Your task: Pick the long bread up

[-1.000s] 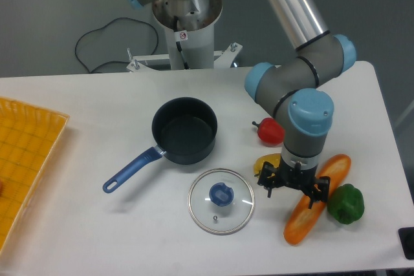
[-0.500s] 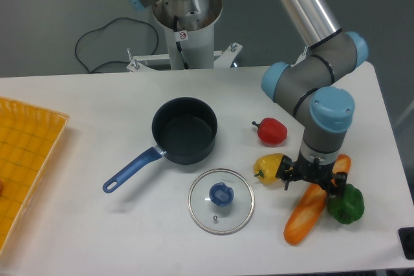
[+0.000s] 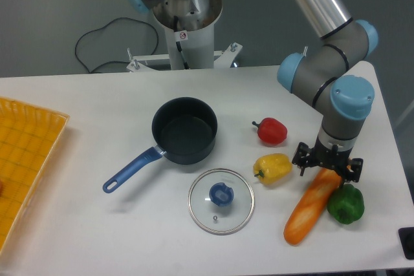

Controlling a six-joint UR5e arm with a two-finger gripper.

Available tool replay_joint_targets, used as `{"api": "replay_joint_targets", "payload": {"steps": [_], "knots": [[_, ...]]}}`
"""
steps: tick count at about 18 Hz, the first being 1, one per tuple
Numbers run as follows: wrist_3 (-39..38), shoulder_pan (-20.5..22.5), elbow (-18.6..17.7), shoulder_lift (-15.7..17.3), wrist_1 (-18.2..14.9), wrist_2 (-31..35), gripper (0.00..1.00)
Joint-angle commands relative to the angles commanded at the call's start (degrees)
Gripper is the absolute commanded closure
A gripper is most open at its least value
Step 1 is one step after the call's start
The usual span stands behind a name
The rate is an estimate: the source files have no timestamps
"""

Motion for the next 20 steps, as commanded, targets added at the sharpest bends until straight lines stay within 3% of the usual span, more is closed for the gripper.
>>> {"api": "replay_joint_targets", "payload": {"steps": [12,20], "knots": [[7.74,4.05,-0.7,-1.49,0.35,2.64,0.07],[7.57,4.05,-0.44,-2.72,0.53,2.72,0.11]]}}
